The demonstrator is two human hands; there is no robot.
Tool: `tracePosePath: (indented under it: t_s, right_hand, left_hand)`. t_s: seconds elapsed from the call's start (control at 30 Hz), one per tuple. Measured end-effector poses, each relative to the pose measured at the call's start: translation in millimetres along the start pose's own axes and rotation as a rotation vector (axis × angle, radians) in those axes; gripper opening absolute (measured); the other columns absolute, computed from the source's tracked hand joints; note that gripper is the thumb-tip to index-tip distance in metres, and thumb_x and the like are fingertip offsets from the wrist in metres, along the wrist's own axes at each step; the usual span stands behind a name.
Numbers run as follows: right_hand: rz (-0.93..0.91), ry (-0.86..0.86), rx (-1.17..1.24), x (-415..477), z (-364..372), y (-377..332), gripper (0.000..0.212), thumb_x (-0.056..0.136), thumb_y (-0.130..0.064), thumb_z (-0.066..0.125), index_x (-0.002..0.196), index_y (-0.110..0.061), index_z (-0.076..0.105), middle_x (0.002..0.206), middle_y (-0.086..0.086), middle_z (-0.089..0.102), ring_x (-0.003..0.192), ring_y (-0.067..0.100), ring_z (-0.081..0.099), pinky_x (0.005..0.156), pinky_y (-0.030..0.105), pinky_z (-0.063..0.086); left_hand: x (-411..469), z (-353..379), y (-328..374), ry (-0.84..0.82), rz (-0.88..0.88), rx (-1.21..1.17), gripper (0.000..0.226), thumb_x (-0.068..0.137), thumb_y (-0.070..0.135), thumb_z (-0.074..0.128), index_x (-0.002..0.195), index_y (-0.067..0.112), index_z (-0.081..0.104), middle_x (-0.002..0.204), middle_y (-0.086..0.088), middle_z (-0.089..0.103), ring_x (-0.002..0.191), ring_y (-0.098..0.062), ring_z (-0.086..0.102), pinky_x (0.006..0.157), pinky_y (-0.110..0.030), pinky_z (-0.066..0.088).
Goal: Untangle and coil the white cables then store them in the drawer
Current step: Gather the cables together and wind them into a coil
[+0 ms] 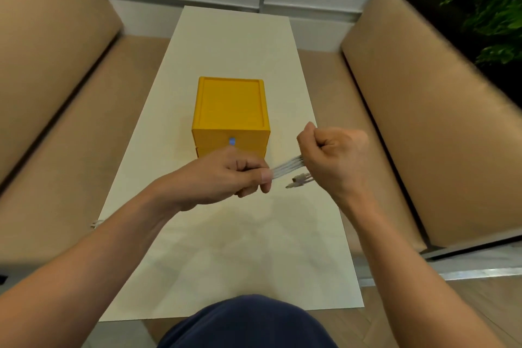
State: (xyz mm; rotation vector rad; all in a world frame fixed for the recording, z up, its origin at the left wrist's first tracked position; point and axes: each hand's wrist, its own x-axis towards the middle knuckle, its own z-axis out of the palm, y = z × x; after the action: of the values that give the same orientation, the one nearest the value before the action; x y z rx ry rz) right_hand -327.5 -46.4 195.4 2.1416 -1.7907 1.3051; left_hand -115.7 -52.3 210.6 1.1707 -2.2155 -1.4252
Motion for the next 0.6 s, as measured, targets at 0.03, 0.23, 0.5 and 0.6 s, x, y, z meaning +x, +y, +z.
tracePosePath:
  t_s: [0.03, 0.23, 0.5, 0.6]
  right_hand:
    - [0.039, -0.018, -0.032, -0.3, 6.8, 5.3, 0.060, 0.096, -0.018, 0.058, 0.046, -0.020, 0.024, 0.037, -0.008, 0.020, 0.034, 0.019, 0.023, 0.043, 0.025, 0.015]
    - [0.202, -0.052, -0.041, -6.6, 15.6, 16.6, 0.060, 0.096, -0.025, 0.054, 0.046, -0.013, 0.024, 0.036, 0.001, 0.019, 0.034, 0.025, 0.026, 0.040, 0.030, 0.020]
    - [0.280, -0.579, 0.352, 8.0, -39.4, 7.8, 0.057, 0.096, -0.054, 0.059, 0.057, -0.014, 0.068, 0.047, 0.003, 0.030, 0.046, 0.012, 0.027, 0.048, 0.023, 0.022]
    - [0.236, -0.803, 0.434, 10.5, -50.3, 16.4, 0.033, 0.090, -0.055, 0.067, 0.084, -0.026, 0.080, 0.065, 0.020, 0.051, 0.060, 0.029, 0.040, 0.058, 0.037, 0.033]
  left_hand:
    - [0.6, -0.6, 3.7, -0.018, 0.015, 0.000, 0.030, 0.104, 0.033, 0.057, 0.083, 0.021, 0.073, 0.061, 0.008, 0.055, 0.062, -0.008, 0.048, 0.061, -0.026, 0.039]
    - [6.5, 0.6, -1.3, -0.030, -0.096, -0.073, 0.030, 0.105, 0.037, 0.055, 0.091, 0.021, 0.076, 0.062, 0.005, 0.060, 0.058, -0.010, 0.044, 0.059, -0.029, 0.034]
    - [6.3, -18.3, -2.2, 0.076, -0.030, -0.015, 0.033, 0.099, 0.045, 0.061, 0.080, 0.024, 0.078, 0.062, 0.008, 0.059, 0.063, -0.014, 0.045, 0.062, -0.037, 0.034]
    - [3.9, -26.5, -4.0, 0.061, 0.003, -0.012, 0.030, 0.099, 0.043, 0.063, 0.080, 0.025, 0.079, 0.063, 0.005, 0.064, 0.062, -0.017, 0.046, 0.060, -0.039, 0.034]
